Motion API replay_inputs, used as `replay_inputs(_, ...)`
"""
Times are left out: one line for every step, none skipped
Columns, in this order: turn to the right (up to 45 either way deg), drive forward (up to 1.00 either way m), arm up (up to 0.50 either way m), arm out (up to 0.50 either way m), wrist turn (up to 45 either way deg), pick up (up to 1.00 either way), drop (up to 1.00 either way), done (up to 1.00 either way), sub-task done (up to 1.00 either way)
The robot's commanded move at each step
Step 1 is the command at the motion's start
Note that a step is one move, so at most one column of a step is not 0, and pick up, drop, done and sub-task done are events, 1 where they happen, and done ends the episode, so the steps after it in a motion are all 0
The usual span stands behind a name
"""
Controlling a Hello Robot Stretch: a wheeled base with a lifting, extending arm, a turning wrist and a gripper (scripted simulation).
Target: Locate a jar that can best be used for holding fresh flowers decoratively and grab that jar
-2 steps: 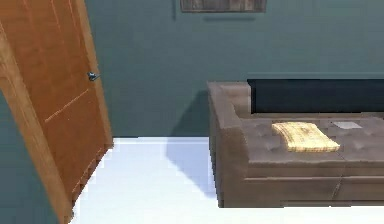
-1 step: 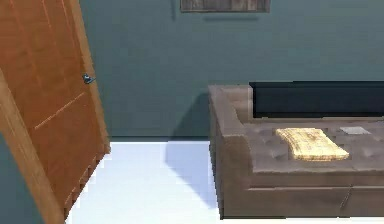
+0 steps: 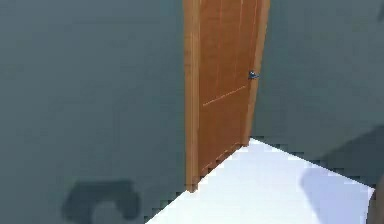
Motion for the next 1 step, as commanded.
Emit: replay_inputs(-39.0, 0.0, 0.0, 0.0, 0.0, 0.0, 0.0, 0.0, 0.0)
